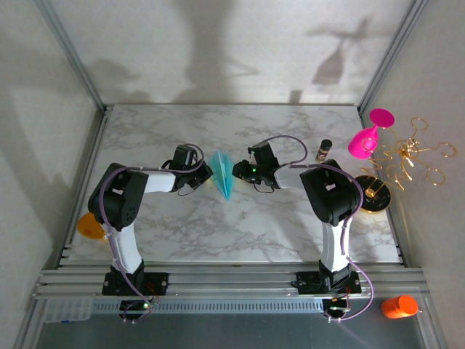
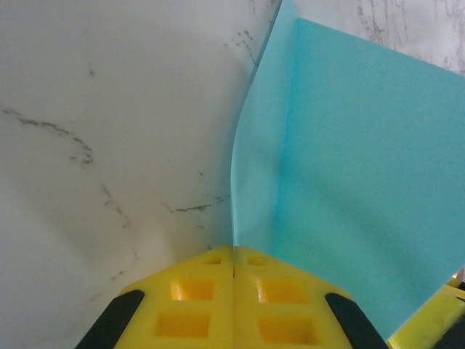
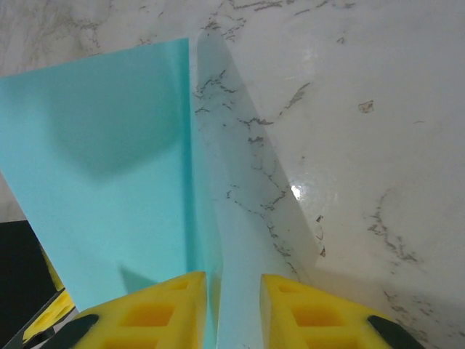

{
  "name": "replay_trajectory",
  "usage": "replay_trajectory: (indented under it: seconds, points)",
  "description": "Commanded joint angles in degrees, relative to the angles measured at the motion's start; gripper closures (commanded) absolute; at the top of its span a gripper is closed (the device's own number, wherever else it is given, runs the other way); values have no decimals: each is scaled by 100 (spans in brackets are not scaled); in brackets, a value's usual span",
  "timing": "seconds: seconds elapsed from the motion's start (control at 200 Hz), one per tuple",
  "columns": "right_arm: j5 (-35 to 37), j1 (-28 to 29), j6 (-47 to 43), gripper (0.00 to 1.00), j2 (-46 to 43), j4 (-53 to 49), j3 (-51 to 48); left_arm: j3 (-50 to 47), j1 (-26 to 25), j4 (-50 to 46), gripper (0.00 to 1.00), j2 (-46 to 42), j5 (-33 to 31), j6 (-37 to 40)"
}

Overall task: Fold a paper plane with a square sheet of paper (pick it up from the middle)
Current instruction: Move the paper plane to the top-center of the table.

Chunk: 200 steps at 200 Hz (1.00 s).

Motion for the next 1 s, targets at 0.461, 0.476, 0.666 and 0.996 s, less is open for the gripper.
replay_trajectory:
  seconds: [0.461,0.476,0.666,0.996]
  points:
    - [-408,-45,-267,93,232,-96,338,277,51,-385,98,9,22,342]
    - [-403,-46,-254,94,210,-83,317,277,50,-409,96,-26,-1,349]
    - [-361,-47,-138,95,-88,8,27,-100,48,-555,75,-770,-256,314]
    - [-414,-35,-27,94,-225,52,-135,-489,-466,-568,64,-1297,-159,157]
